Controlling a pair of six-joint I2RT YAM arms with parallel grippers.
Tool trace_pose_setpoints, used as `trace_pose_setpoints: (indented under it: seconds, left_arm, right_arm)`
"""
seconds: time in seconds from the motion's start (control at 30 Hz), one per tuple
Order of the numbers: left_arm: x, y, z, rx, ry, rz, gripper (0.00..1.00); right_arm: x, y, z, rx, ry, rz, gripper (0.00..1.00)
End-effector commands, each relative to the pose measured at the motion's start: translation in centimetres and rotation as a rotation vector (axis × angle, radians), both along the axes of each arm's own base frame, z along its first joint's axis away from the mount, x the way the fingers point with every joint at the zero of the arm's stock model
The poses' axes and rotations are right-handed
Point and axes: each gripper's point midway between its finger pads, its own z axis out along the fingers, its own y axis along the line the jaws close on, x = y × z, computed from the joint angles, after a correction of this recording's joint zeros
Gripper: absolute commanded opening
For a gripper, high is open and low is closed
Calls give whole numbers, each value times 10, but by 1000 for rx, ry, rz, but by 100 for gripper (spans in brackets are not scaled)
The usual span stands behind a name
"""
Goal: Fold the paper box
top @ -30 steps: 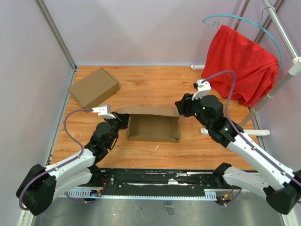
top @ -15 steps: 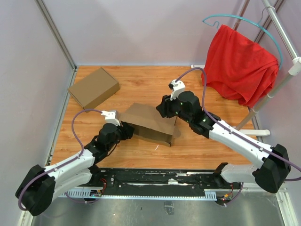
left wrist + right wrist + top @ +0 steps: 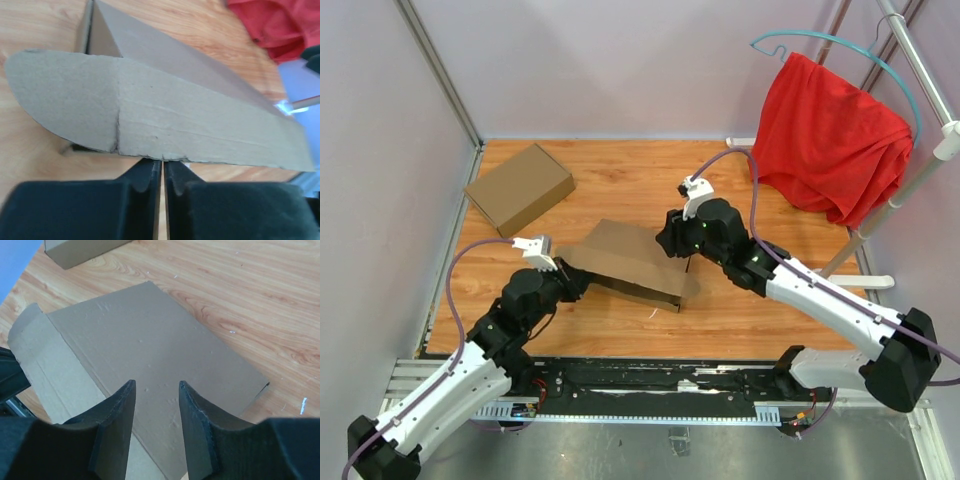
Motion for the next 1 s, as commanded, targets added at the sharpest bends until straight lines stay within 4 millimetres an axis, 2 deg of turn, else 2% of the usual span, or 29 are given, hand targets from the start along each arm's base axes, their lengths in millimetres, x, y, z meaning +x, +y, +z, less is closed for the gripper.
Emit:
trace_pose_setpoints:
  seconds: [0.0, 0.17, 0.33, 0.43, 0.5, 0.57, 0.6, 0.7, 0.77, 0.8, 0.87, 0.97]
  left_arm:
    - [-24, -13, 9, -73, 54, -102, 1]
    - [-44, -16, 47, -164, -73, -193, 0]
    - [-52, 2, 89, -270, -231, -145, 0]
    - [-49, 10, 94, -290, -255, -92, 0]
    - [-41, 12, 82, -256, -215, -55, 0]
    - [-31, 11, 68, -200, -167, -28, 1]
    - [-25, 11, 57, -165, -129, -8, 4]
    - [-5, 14, 30, -78, -45, 70, 19]
    - [7, 21, 15, -35, -21, 142, 24]
    - [12, 27, 8, -15, -14, 184, 27]
    - [19, 35, 4, 17, -27, 235, 35]
    - [25, 43, 6, 34, -69, 281, 46]
  right_arm:
    - [-21, 16, -31, -51, 80, 111, 40]
    - [-29, 26, -84, -146, 212, 144, 39]
    - [-38, 29, -140, -243, 354, 159, 39]
    - [-45, 23, -170, -315, 442, 145, 38]
    - [-47, 16, -182, -335, 460, 125, 38]
    - [-47, 11, -176, -324, 433, 102, 38]
    - [-45, 7, -169, -315, 406, 88, 38]
    - [-40, -9, -135, -279, 299, 36, 42]
    - [-38, -26, -112, -275, 239, -2, 47]
    - [-38, -37, -95, -259, 205, -27, 53]
    - [-43, -57, -78, -249, 174, -58, 63]
    - [-57, -85, -70, -219, 164, -108, 81]
